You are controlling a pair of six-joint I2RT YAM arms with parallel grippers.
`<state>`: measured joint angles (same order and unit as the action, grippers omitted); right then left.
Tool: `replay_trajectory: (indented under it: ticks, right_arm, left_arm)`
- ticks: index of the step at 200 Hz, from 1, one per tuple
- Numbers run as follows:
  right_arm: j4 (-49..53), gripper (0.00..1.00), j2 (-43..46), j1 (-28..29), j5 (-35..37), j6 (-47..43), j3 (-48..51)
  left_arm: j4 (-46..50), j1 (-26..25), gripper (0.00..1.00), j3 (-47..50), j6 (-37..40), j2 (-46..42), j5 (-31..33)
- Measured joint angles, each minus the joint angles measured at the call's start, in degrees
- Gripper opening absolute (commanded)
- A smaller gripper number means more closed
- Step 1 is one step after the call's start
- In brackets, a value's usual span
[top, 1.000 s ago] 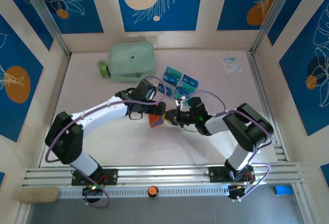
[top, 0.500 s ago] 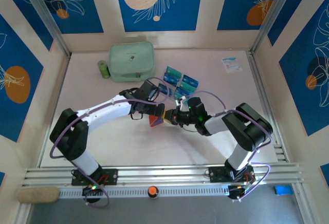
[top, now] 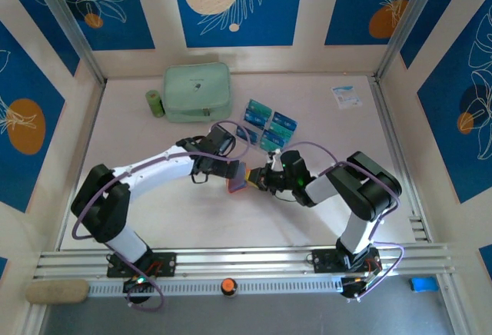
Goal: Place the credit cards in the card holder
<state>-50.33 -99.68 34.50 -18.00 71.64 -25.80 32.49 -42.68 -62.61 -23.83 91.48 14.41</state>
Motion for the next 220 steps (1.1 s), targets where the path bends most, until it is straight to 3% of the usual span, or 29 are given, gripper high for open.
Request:
replay_trajectory:
  ticks: [133,173,220]
  right_arm:
    - [-0.24,0.00,-0.24,6.64,11.34,2.10,2.69]
    - [2.47,0.33,1.86,7.06,12.11,1.60,2.80]
    - [9.51,0.38,8.79,5.49,11.82,-0.26,4.26]
  left_arm:
    - [0.07,0.00,1.00,5.84,1.49,3.98,7.76]
    - [-0.55,0.00,1.00,6.73,1.42,5.22,8.46]
    - [-1.55,0.00,1.00,7.45,1.20,5.01,8.59]
